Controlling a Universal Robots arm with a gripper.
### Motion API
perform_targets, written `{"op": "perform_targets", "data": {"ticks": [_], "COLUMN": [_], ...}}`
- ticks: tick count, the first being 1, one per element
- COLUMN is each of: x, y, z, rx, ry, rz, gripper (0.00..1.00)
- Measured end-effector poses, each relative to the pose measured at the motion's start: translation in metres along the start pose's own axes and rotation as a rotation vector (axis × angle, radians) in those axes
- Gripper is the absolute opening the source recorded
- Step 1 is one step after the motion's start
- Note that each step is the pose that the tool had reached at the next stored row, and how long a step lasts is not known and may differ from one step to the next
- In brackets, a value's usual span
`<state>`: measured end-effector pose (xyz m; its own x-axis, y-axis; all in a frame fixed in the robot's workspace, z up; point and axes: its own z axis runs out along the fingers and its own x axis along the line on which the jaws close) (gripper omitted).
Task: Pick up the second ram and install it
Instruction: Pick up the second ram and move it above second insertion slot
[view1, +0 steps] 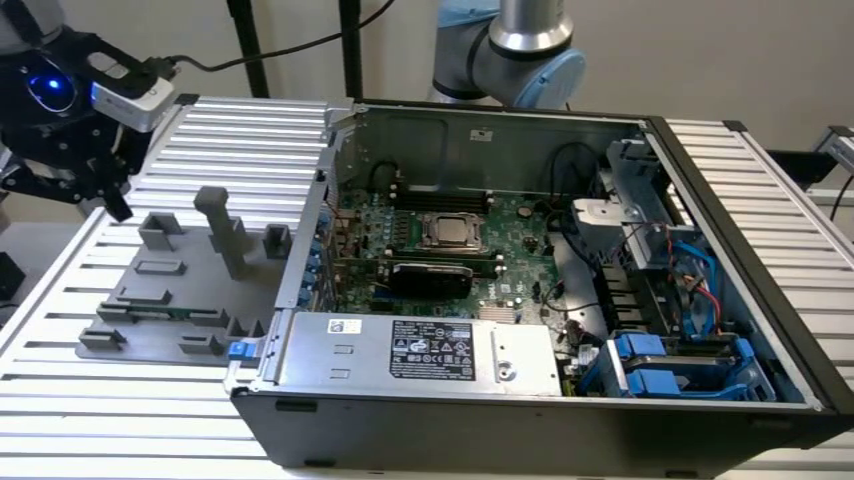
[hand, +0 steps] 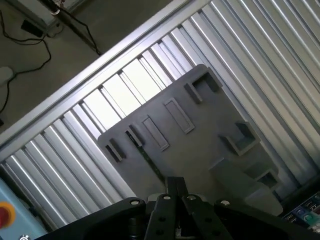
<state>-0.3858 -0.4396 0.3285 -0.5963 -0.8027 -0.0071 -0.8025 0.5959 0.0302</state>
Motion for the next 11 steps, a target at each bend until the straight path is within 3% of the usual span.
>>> {"op": "perform_targets", "data": {"ticks": [11], "x": [0.0000], "y": [-0.0001], "z": [0.0059], "rx": [-0.0014], "ry": [0.0060], "rz": [-0.200], "gripper": [0.11]}}
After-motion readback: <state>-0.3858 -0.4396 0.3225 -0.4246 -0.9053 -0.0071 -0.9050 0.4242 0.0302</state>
